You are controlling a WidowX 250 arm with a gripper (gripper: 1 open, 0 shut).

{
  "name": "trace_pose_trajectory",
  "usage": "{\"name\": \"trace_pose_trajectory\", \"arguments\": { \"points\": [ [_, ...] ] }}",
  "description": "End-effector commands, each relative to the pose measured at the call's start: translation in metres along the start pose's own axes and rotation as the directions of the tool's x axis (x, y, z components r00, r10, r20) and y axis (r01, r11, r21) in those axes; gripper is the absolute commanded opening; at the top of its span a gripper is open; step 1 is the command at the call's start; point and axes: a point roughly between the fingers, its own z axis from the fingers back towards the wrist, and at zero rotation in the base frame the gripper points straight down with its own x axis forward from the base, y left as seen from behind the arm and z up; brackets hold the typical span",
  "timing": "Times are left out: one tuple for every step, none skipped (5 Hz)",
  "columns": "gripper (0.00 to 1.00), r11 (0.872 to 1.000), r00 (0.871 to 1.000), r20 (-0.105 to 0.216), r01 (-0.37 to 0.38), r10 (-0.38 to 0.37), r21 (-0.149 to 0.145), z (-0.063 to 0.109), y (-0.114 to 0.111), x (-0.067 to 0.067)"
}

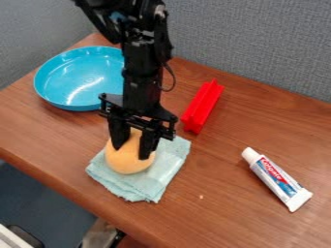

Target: Put the yellow ball on the blue plate

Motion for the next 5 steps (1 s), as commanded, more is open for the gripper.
{"name": "trace_pose_trajectory", "arguments": {
  "points": [
    [0.0, 1.0, 0.999, 0.044, -0.003, 0.003, -0.016, 0.013, 0.002, 0.005],
    [0.0, 1.0, 0.999, 0.046, -0.003, 0.004, -0.022, 0.017, 0.003, 0.005],
    [0.0, 1.0, 0.999, 0.047, -0.004, 0.005, -0.028, 0.021, 0.005, 0.006],
    [0.0, 0.999, 0.999, 0.049, -0.006, 0.007, -0.035, 0.026, 0.007, 0.006],
    [0.0, 0.999, 0.999, 0.053, -0.008, 0.01, -0.04, 0.03, 0.009, 0.007]
  ]
}}
